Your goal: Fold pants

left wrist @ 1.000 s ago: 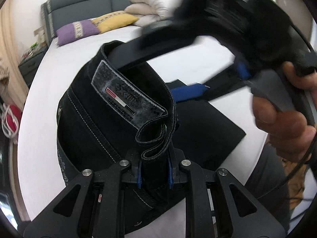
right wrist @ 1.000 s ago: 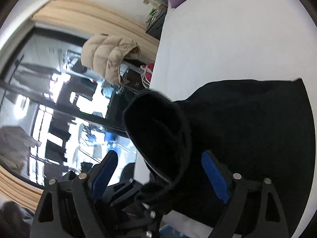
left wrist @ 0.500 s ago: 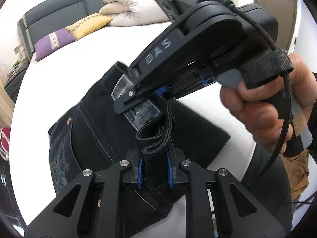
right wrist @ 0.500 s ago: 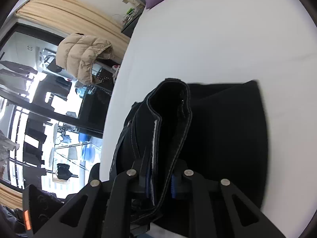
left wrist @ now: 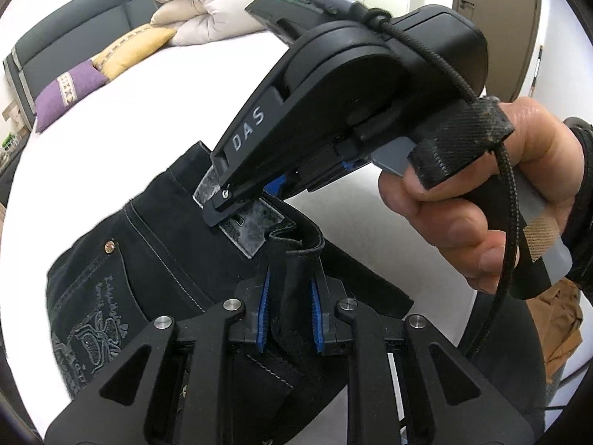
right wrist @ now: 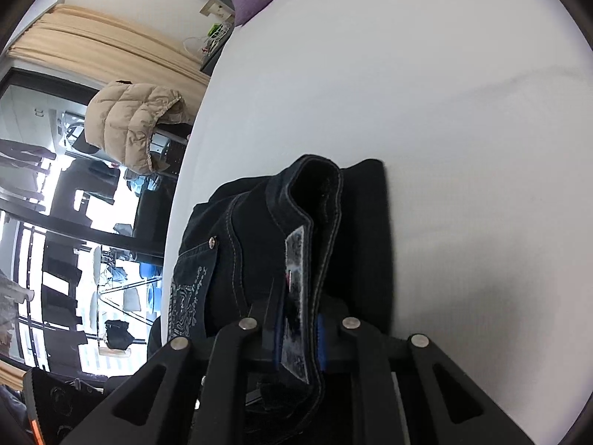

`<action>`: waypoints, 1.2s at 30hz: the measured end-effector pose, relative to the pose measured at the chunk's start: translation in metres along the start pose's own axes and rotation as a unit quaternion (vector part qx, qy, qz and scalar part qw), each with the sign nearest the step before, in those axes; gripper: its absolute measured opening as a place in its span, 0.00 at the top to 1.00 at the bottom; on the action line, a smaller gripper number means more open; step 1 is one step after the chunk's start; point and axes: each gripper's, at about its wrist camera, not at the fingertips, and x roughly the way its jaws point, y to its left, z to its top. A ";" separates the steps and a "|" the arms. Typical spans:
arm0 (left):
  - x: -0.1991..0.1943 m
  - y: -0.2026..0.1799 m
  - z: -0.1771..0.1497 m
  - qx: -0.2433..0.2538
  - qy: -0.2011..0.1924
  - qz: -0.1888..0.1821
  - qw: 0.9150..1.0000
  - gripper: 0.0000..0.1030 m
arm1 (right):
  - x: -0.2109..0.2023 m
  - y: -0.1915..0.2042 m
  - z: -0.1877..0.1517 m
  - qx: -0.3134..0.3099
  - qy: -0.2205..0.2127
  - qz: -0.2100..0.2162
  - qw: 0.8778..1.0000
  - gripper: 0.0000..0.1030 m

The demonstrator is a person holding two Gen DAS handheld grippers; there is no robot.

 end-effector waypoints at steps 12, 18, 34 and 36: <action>-0.026 0.055 -0.010 -0.090 -0.003 -0.080 0.993 0.80 | 0.001 -0.038 -0.012 0.059 -0.018 0.060 0.996 0.69; -0.065 0.116 -0.024 -0.179 -0.033 -0.051 0.982 0.74 | -0.045 -0.024 -0.026 0.057 -0.074 0.010 0.996 0.67; -0.008 0.198 -0.064 -0.172 0.030 0.074 0.982 0.74 | -0.015 -0.007 -0.085 0.054 -0.030 -0.016 0.998 1.00; -0.007 0.200 -0.062 -0.170 0.027 0.077 0.982 0.74 | -0.014 -0.008 -0.083 0.060 -0.029 -0.019 0.998 1.00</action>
